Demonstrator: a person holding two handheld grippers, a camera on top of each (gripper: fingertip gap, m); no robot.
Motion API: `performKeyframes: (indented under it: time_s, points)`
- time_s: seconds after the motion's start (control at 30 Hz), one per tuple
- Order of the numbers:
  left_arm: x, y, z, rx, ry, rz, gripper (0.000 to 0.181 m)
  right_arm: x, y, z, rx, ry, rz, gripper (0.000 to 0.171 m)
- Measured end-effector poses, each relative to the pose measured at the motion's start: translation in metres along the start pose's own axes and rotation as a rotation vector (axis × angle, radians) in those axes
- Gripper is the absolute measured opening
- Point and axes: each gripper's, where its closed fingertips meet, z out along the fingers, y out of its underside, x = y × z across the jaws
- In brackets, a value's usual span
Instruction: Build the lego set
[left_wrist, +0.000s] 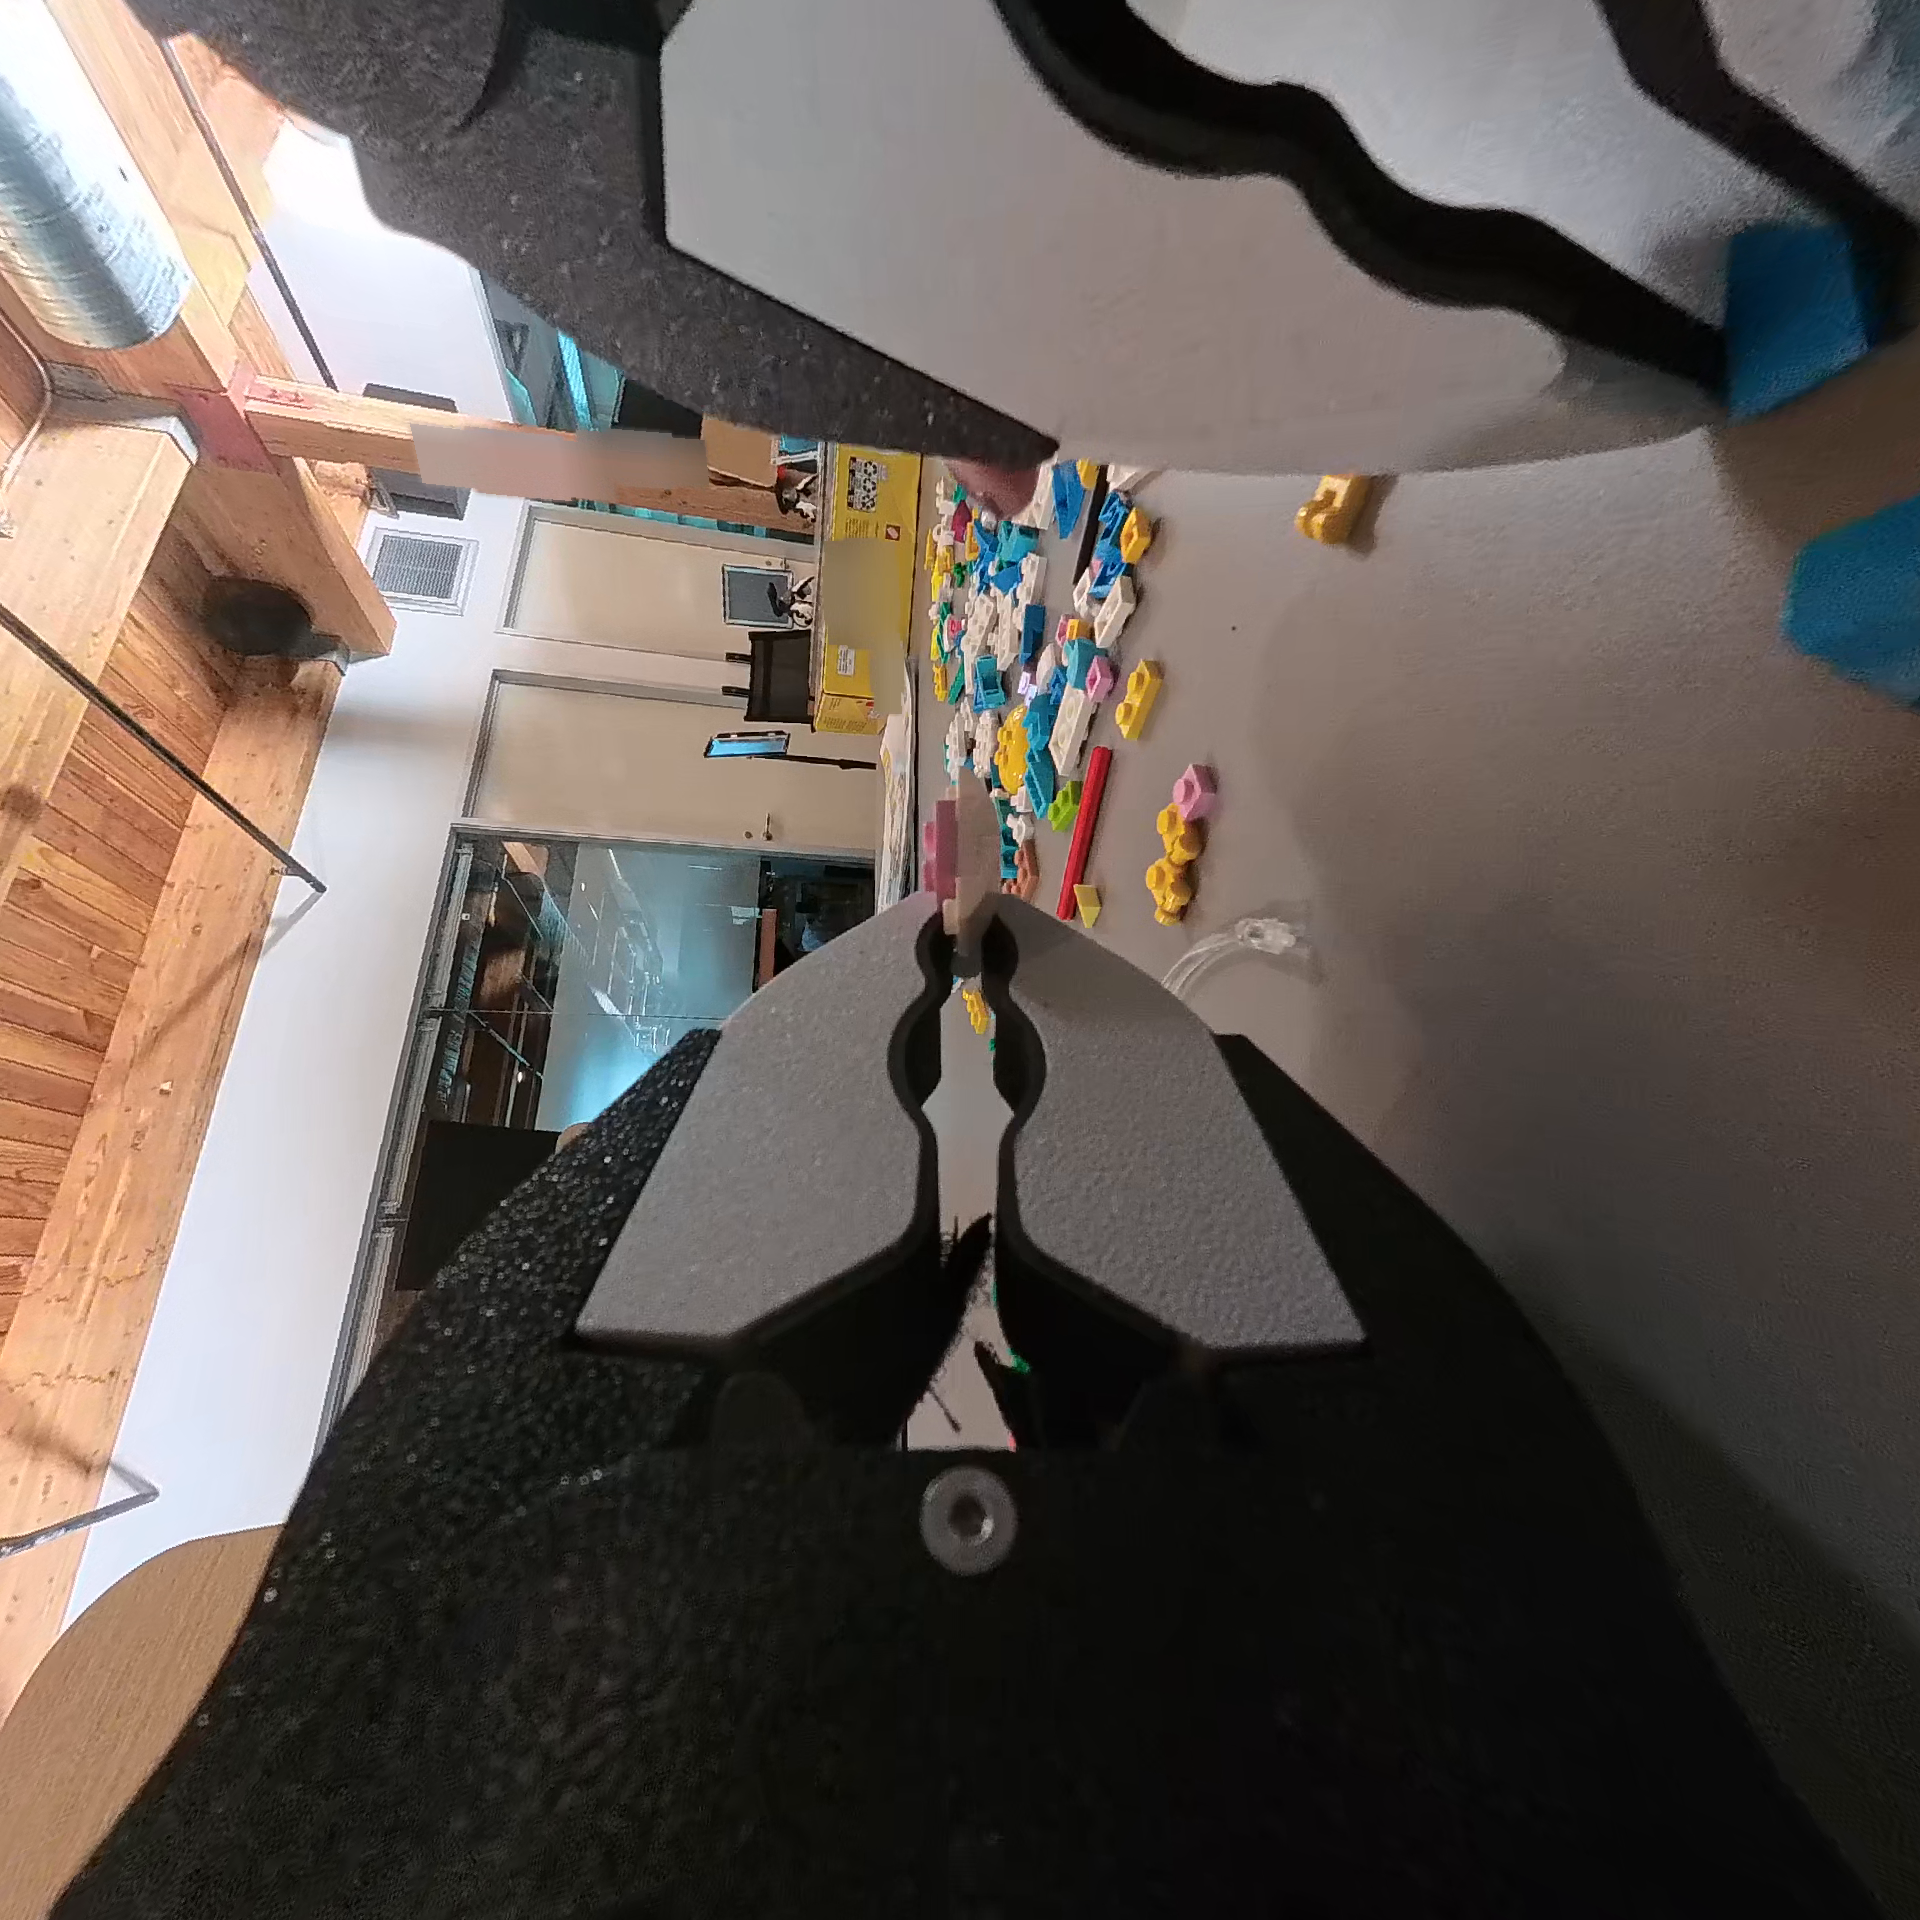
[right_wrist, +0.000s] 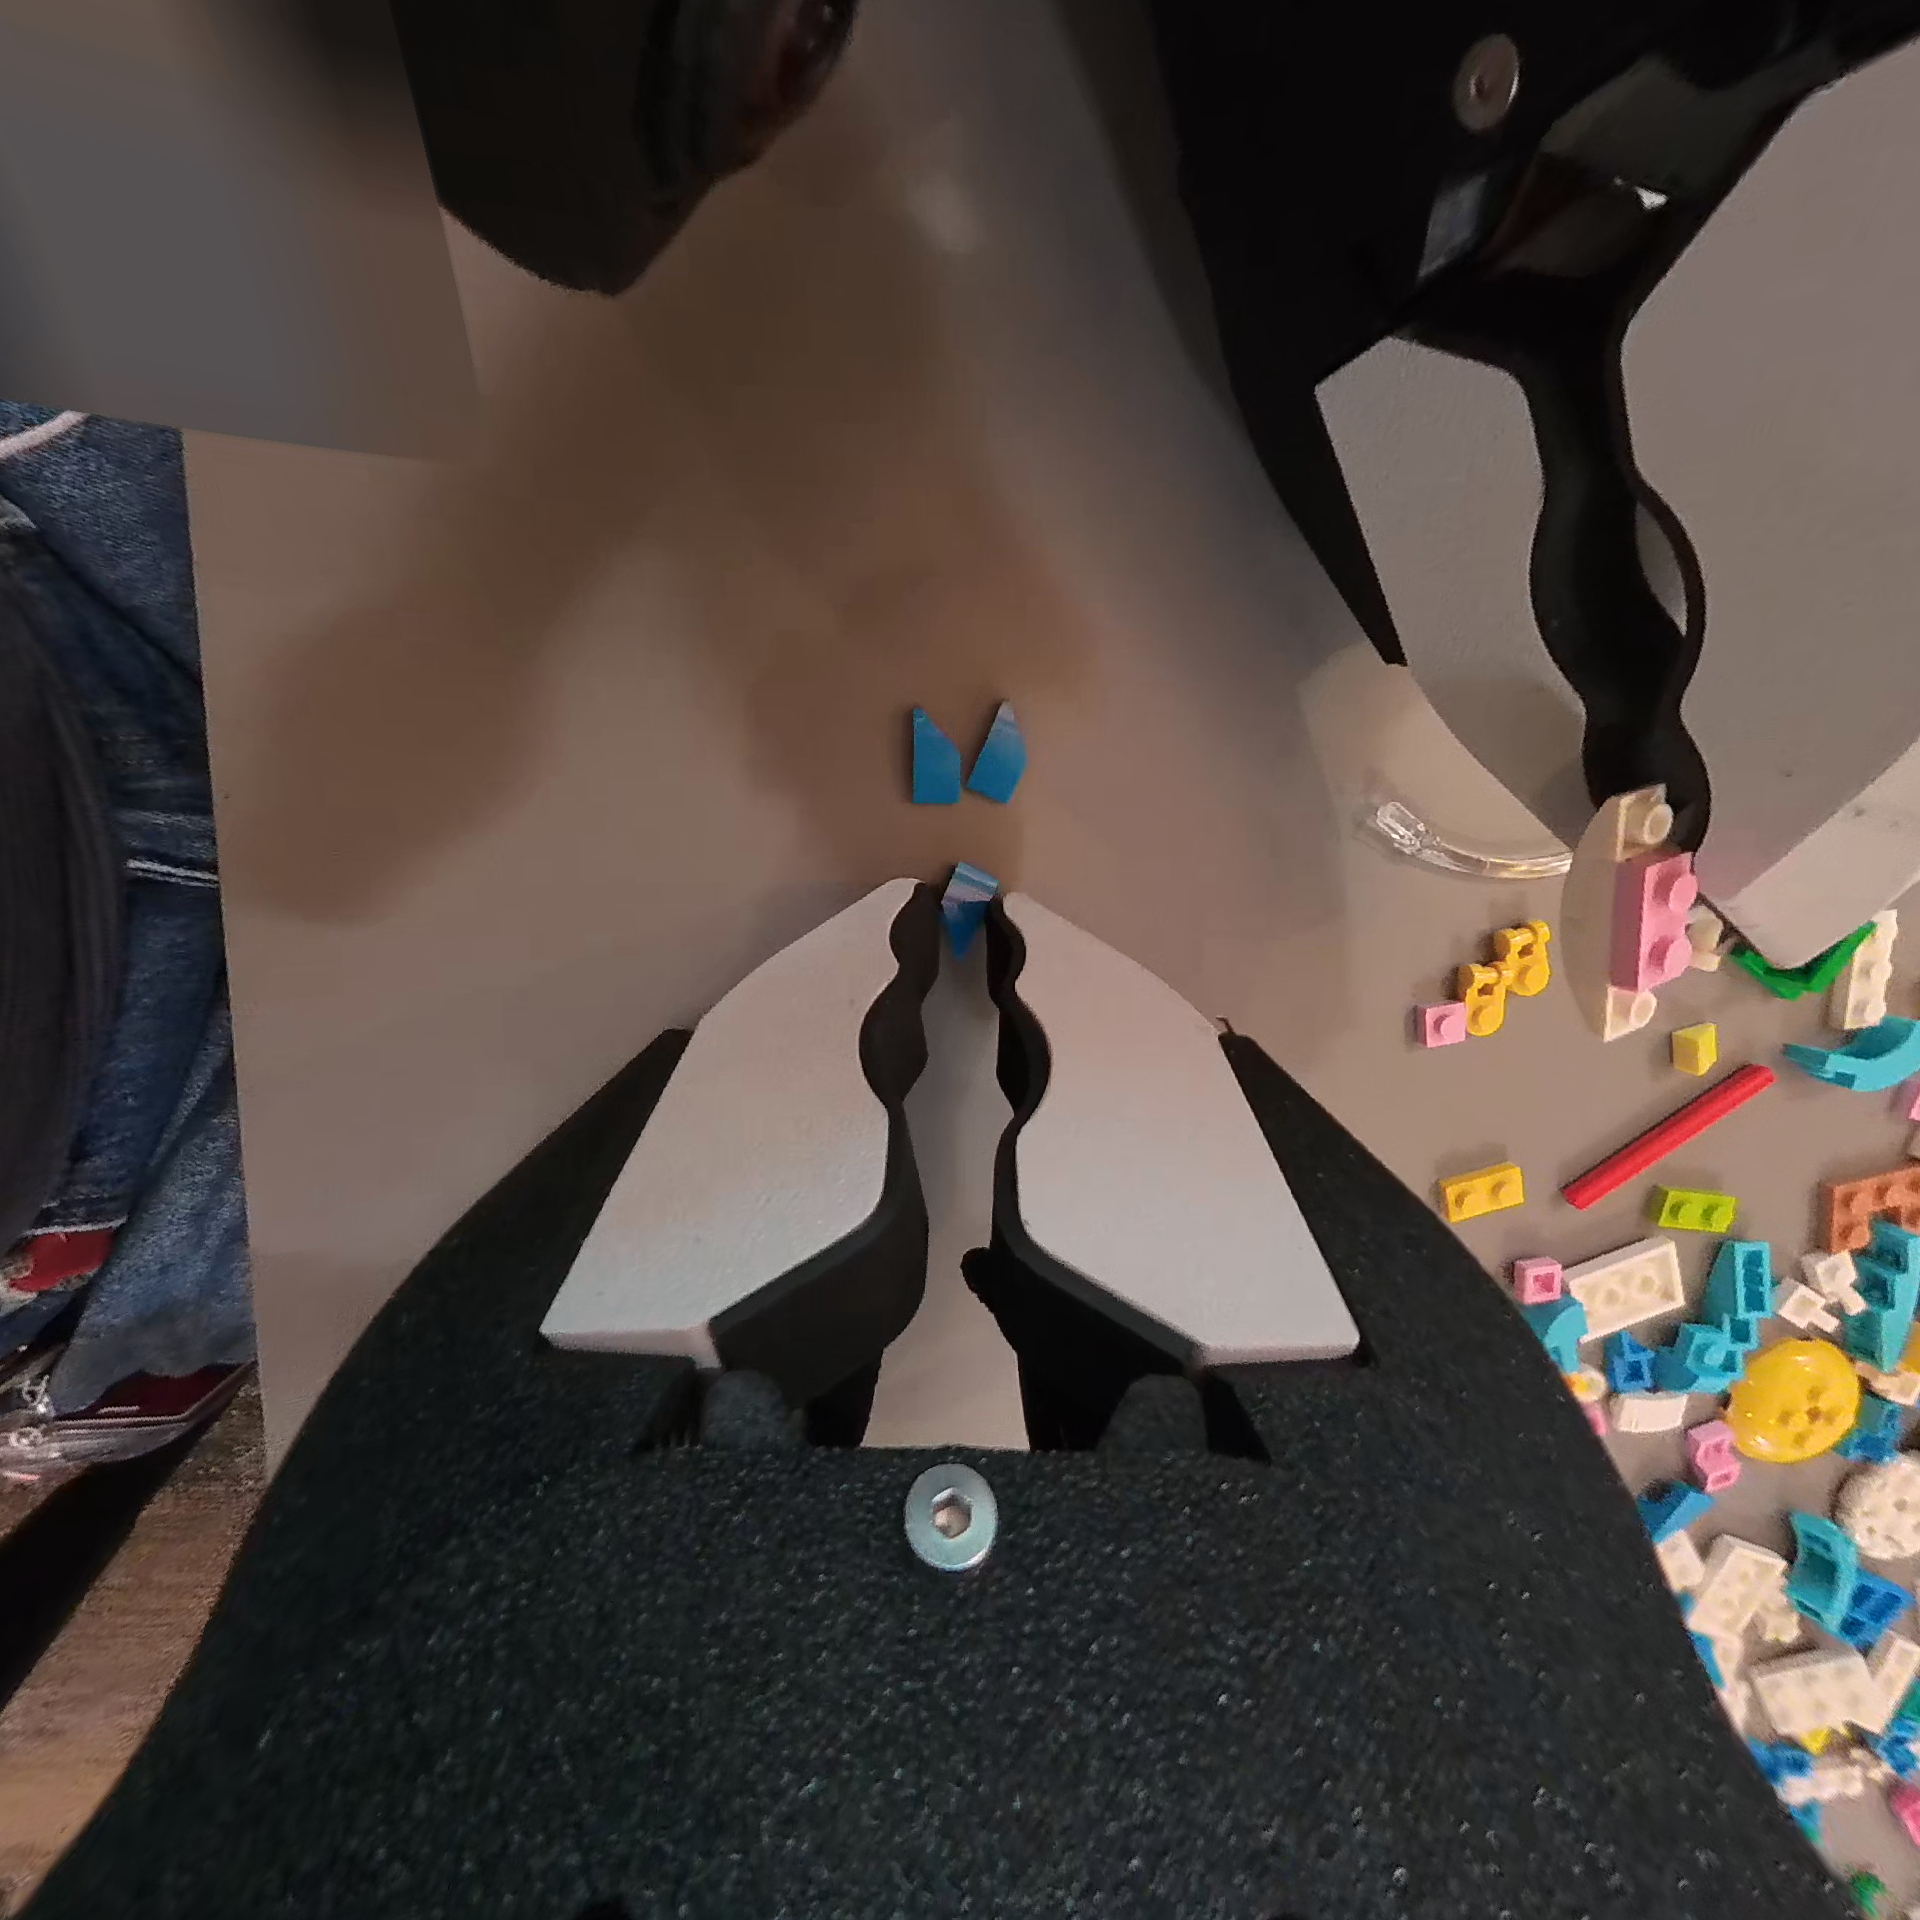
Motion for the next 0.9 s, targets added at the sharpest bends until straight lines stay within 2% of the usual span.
performKeyframes:
  time_s: [0.67, 0.8, 0.9]
  points:
    - [-0.0003, -0.0002, -0.0001, 0.001, -0.002, 0.0, 0.004, -0.0023, -0.0027, 0.0004, 0.006, -0.023, -0.116, 0.008]
    - [-0.0005, -0.0003, -0.0002, 0.002, -0.004, 0.001, 0.004, -0.0012, -0.0006, -0.0006, 0.023, -0.021, -0.103, 0.008]
    - [-0.0008, -0.0002, -0.0003, 0.001, -0.006, 0.001, 0.004, -0.0019, -0.0015, -0.0035, 0.083, -0.07, -0.016, 0.007]
